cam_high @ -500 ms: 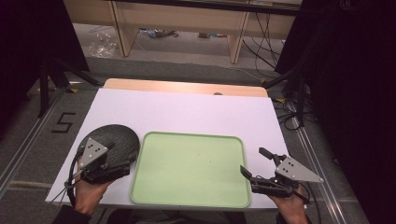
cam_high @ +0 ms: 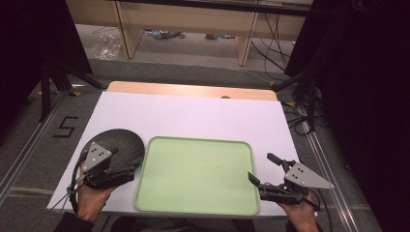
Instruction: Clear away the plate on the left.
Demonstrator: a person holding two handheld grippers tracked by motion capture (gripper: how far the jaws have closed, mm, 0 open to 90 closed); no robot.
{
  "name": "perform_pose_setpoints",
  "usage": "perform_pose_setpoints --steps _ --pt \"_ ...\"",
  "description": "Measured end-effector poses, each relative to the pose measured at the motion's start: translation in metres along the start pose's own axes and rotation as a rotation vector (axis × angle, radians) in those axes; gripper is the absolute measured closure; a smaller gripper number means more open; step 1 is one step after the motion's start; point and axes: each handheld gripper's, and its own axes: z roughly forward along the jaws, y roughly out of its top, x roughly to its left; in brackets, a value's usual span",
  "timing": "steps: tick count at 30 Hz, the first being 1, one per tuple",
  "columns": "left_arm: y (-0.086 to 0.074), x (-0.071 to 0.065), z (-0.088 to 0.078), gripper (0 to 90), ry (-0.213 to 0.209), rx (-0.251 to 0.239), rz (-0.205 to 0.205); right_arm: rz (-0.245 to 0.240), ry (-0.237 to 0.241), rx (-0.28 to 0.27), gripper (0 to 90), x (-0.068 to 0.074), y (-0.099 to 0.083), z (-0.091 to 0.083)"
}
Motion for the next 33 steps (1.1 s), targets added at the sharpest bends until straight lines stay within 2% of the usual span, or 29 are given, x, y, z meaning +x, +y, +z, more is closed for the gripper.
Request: perform_pose_setpoints --steps 5,9,13,14,16,17,19,20,23,33 --pt "0.001 0.002 0.001 16.8 -0.004 0.01 -0.006 -0.001 0.0 -0.001 15.2 0.0 0.0 0.0" --pt "0.002 0.006 0.002 16.8 0.009 0.016 -0.013 0.007 0.007 0.008 15.2 0.001 0.0 0.0" --pt "0.004 0.016 0.003 16.9 0.033 0.022 -0.031 -0.005 0.003 0.0 15.2 0.0 0.0 0.0" --pt "0.004 0.022 0.005 17.0 0.044 0.035 -0.027 -0.005 0.005 0.0 15.2 0.0 0.0 0.0" --pt "0.003 0.026 0.006 17.1 0.056 0.041 -0.025 -0.002 0.0 0.001 15.3 0.0 0.0 0.0" --pt "0.002 0.033 0.007 17.5 0.069 0.047 -0.043 -0.003 0.005 0.001 15.3 0.0 0.0 0.0" --pt "0.002 0.036 0.008 17.6 0.072 0.054 -0.052 -0.003 0.006 0.001 15.3 0.0 0.0 0.0" --pt "0.001 0.042 0.009 17.6 0.073 0.059 -0.075 -0.001 0.012 0.004 15.3 0.0 0.0 0.0" --pt "0.001 0.045 0.011 17.7 0.083 0.067 -0.084 -0.006 0.011 0.011 15.3 0.0 0.0 0.0" --pt "0.005 0.063 0.028 18.9 0.101 0.117 -0.083 -0.008 0.013 0.007 15.3 0.001 0.0 0.001"
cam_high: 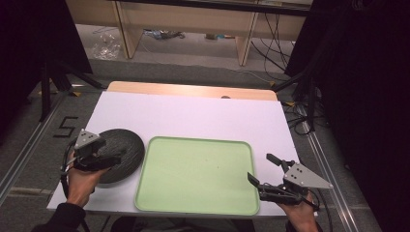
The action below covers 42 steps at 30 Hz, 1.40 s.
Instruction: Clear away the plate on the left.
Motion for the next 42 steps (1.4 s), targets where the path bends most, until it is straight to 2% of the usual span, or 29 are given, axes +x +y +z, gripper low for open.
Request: perform_pose_setpoints --steps 6,7,8,9,10,11,12,14,16,18,19,20,22,23,26,27,29,30,32,33,35,36,37,38,39,40,41,42 --pt "0.007 0.02 0.012 19.3 0.012 0.027 -0.035 0.0 -0.001 -0.002 15.3 0.0 0.0 0.0" --pt "0.008 0.028 0.014 19.7 0.014 0.035 -0.045 0.001 -0.001 -0.003 15.3 0.0 0.0 0.0" --pt "0.008 0.028 0.014 20.2 0.014 0.035 -0.045 0.001 -0.001 -0.003 15.3 0.0 0.0 0.0" --pt "0.009 0.037 0.016 20.1 0.003 0.054 -0.055 0.002 -0.001 -0.003 15.3 0.0 0.0 0.0" --pt "0.009 0.037 0.016 20.2 0.003 0.054 -0.055 0.002 -0.001 -0.003 15.3 0.0 0.0 0.0" --pt "0.008 0.047 0.018 20.5 0.0 0.074 -0.065 0.0 -0.001 -0.002 15.3 0.0 0.0 0.0" --pt "0.008 0.047 0.018 20.6 0.0 0.074 -0.065 0.0 -0.001 -0.002 15.3 0.0 0.0 0.0" --pt "0.007 0.056 0.019 20.6 0.014 0.085 -0.087 0.013 0.02 0.019 15.3 0.001 0.0 -0.001" --pt "0.005 0.07 0.019 21.2 0.063 0.088 -0.096 0.01 0.021 0.016 15.3 0.001 0.0 -0.001" --pt "0.004 0.075 0.019 21.5 0.066 0.09 -0.104 0.012 0.019 0.018 15.4 0.001 0.0 -0.001" --pt "0.003 0.084 0.019 21.4 0.075 0.098 -0.13 0.011 0.02 0.023 15.4 0.001 0.0 -0.001" --pt "0.003 0.084 0.019 21.5 0.075 0.098 -0.13 0.011 0.02 0.023 15.4 0.001 0.0 -0.001" --pt "0.001 0.092 0.02 21.7 0.068 0.1 -0.165 0.01 0.003 0.006 15.5 0.001 0.0 0.0" --pt "0.0 0.096 0.02 22.1 0.067 0.109 -0.186 -0.005 0.007 -0.002 15.5 0.0 0.0 0.0" --pt "0.0 0.101 0.021 22.1 0.048 0.126 -0.196 -0.005 0.007 -0.003 15.5 0.0 0.0 0.0" --pt "-0.002 0.104 0.022 22.6 0.055 0.138 -0.218 0.01 0.021 0.006 15.5 0.001 0.0 0.0" --pt "-0.004 0.106 0.024 22.8 0.058 0.138 -0.215 0.012 0.019 0.017 15.5 0.001 0.0 -0.001" --pt "-0.005 0.109 0.023 23.1 0.059 0.164 -0.209 0.011 0.018 0.017 15.5 0.001 0.0 -0.001" --pt "-0.008 0.114 0.025 24.1 0.061 0.175 -0.216 0.011 0.021 0.017 15.5 0.001 0.0 -0.001" --pt "-0.01 0.118 0.025 24.6 0.054 0.195 -0.229 0.01 0.005 0.006 15.5 0.001 0.0 -0.001" --pt "-0.011 0.121 0.024 25.3 0.05 0.208 -0.226 0.01 0.007 0.008 15.5 0.001 0.0 -0.001" --pt "-0.013 0.122 0.025 25.7 0.051 0.203 -0.242 -0.005 0.002 -0.003 15.5 0.0 0.0 0.0" --pt "-0.016 0.126 0.024 26.0 0.063 0.227 -0.242 -0.005 0.0 -0.002 15.6 0.001 0.0 0.0" --pt "-0.016 0.126 0.024 26.0 0.063 0.227 -0.242 -0.005 0.0 -0.002 15.6 0.001 0.0 0.0" --pt "-0.017 0.127 0.025 25.8 0.066 0.221 -0.263 -0.007 0.005 0.005 15.7 0.001 0.0 0.0" --pt "-0.019 0.132 0.026 25.5 0.035 0.211 -0.289 -0.007 0.007 0.007 15.7 0.001 0.0 0.0" --pt "-0.019 0.134 0.026 25.3 0.027 0.214 -0.305 -0.006 0.008 0.007 15.7 0.001 0.0 0.0" --pt "-0.019 0.134 0.026 25.4 0.027 0.214 -0.305 -0.006 0.008 0.007 15.7 0.001 0.0 0.0"
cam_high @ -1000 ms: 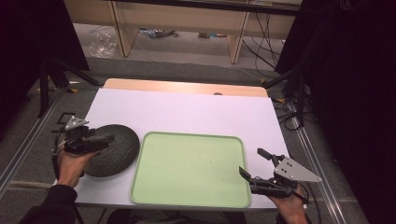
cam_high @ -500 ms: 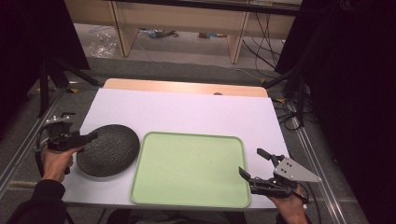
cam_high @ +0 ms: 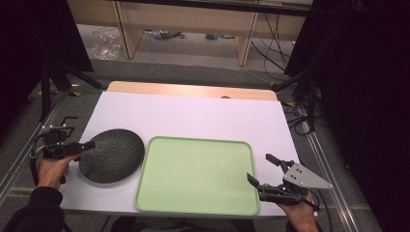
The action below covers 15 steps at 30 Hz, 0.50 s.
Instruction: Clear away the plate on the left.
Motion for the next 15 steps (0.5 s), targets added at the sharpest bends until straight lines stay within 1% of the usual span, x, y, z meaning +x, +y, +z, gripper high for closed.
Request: perform_pose_setpoints --steps 1,2,3,4,5,6,7,8,9,10,11,12,13,15 --pt "0.0 0.002 0.0 25.4 -0.003 0.007 0.0 0.001 -0.005 -0.005 15.7 0.0 0.0 0.001" --pt "-0.001 0.003 0.0 25.5 -0.006 0.003 -0.01 0.0 -0.006 -0.005 15.7 0.0 0.0 0.001" --pt "-0.001 0.005 0.002 26.1 -0.013 0.023 -0.011 0.001 -0.005 -0.006 15.7 0.001 0.0 0.001" --pt "-0.001 0.005 0.002 26.4 -0.013 0.023 -0.011 0.001 -0.005 -0.006 15.7 0.001 0.0 0.001" --pt "-0.002 0.007 0.003 27.1 -0.014 0.046 -0.02 0.001 -0.004 -0.006 15.7 0.001 0.0 0.001" --pt "-0.002 0.007 0.003 28.2 -0.014 0.046 -0.02 0.001 -0.004 -0.006 15.7 0.001 0.0 0.001" --pt "-0.002 0.008 0.003 28.2 -0.017 0.056 -0.006 0.001 -0.004 -0.006 15.7 0.001 0.0 0.001" --pt "-0.003 0.008 0.004 29.3 -0.013 0.059 -0.009 0.001 -0.004 -0.007 15.7 0.0 0.0 0.001" --pt "-0.003 0.009 0.004 29.6 -0.003 0.07 0.001 0.001 -0.004 -0.007 15.7 0.0 0.0 0.001" --pt "-0.004 0.009 0.005 29.8 0.002 0.069 0.004 -0.002 -0.002 0.0 15.8 0.0 0.0 0.0" --pt "-0.005 0.01 0.007 33.1 -0.01 0.089 0.011 0.001 -0.006 -0.004 15.8 0.0 0.0 0.001" --pt "-0.006 0.01 0.008 34.0 -0.007 0.101 0.009 -0.001 0.001 0.004 15.8 0.0 0.0 0.0" --pt "-0.006 0.01 0.008 34.9 -0.007 0.101 0.009 -0.001 0.001 0.004 15.8 0.0 0.0 0.0" --pt "-0.007 0.012 0.01 38.1 -0.022 0.13 0.003 0.001 -0.007 -0.008 15.8 0.0 0.0 0.001"
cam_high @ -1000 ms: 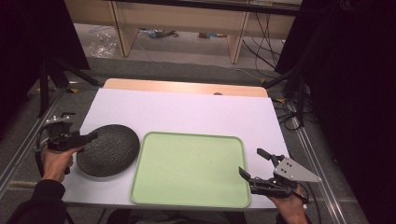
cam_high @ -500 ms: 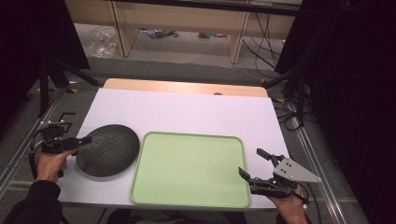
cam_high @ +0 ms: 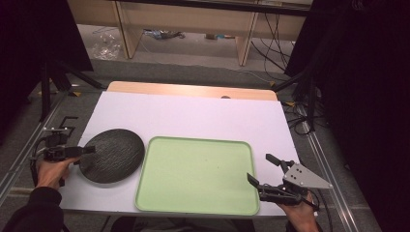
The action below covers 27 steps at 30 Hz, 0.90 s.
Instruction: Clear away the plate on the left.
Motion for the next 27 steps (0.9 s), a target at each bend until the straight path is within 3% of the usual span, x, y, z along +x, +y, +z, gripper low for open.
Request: perform_pose_setpoints --steps 3,4,8,12,15,16,18,19,21,25,27 --pt "0.0 0.001 0.002 38.6 -0.009 0.022 -0.022 -0.001 0.004 0.002 15.9 0.0 0.0 0.0" --pt "-0.001 0.001 0.005 38.6 -0.029 0.029 -0.044 -0.003 0.008 0.006 15.9 0.0 0.0 0.0" --pt "-0.002 0.004 0.005 45.2 -0.063 0.046 -0.071 -0.007 0.01 0.012 16.0 0.0 0.0 0.0" --pt "-0.001 0.006 0.006 48.4 -0.064 0.047 -0.093 -0.01 0.007 0.011 16.1 0.0 0.0 0.0" --pt "-0.001 0.008 0.005 55.0 -0.055 0.044 -0.107 -0.013 0.007 0.014 16.2 0.001 0.001 0.0" --pt "-0.002 0.013 0.005 61.9 -0.073 0.034 -0.141 0.0 0.015 0.023 16.2 0.002 0.0 0.0" --pt "-0.003 0.016 0.005 64.6 -0.09 0.033 -0.148 -0.012 0.009 0.015 16.2 0.001 0.0 0.001" --pt "-0.003 0.019 0.005 65.8 -0.112 0.034 -0.183 -0.012 0.009 0.013 16.3 0.001 0.0 0.0" --pt "-0.003 0.02 0.005 66.8 -0.113 0.028 -0.178 -0.012 0.005 0.014 16.3 0.0 0.0 0.0" --pt "-0.005 0.022 0.003 70.8 -0.119 -0.005 -0.227 -0.014 0.008 0.017 16.4 0.0 0.0 0.001" --pt "-0.004 0.021 0.003 71.5 -0.116 -0.005 -0.218 -0.016 -0.001 0.01 16.5 0.001 0.0 0.0"
